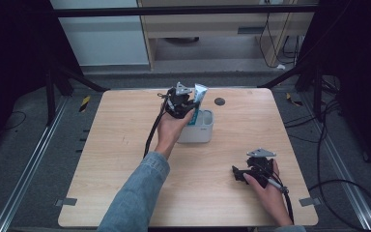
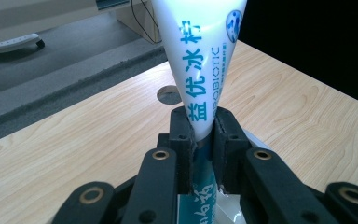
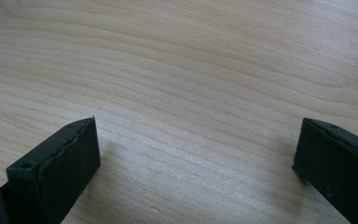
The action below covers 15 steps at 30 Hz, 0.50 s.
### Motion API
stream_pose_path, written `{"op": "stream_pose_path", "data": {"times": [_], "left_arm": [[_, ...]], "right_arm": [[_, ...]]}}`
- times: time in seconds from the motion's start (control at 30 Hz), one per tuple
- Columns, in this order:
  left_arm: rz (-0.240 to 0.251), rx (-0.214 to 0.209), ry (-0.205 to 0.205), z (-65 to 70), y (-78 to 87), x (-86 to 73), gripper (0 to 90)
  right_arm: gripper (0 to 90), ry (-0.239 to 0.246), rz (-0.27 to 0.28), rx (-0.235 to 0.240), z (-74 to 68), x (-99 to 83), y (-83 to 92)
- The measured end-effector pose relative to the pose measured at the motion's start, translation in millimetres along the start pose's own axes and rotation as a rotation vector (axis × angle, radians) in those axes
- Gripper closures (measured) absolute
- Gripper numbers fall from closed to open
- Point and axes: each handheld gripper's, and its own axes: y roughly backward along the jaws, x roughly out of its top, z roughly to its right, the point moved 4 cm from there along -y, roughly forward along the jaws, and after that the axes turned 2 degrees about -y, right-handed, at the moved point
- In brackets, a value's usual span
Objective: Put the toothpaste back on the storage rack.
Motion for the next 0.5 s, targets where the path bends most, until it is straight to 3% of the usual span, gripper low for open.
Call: {"op": "stream_pose_path", "data": {"times": [0.5], "left_arm": [[-0.010,-0.002,-0.010,0.6,-2.6,-7.9,79.2]], "right_arm": [[0.5,-0.002,-0.001,0.001,-0.2,0.0,0.1]]}}
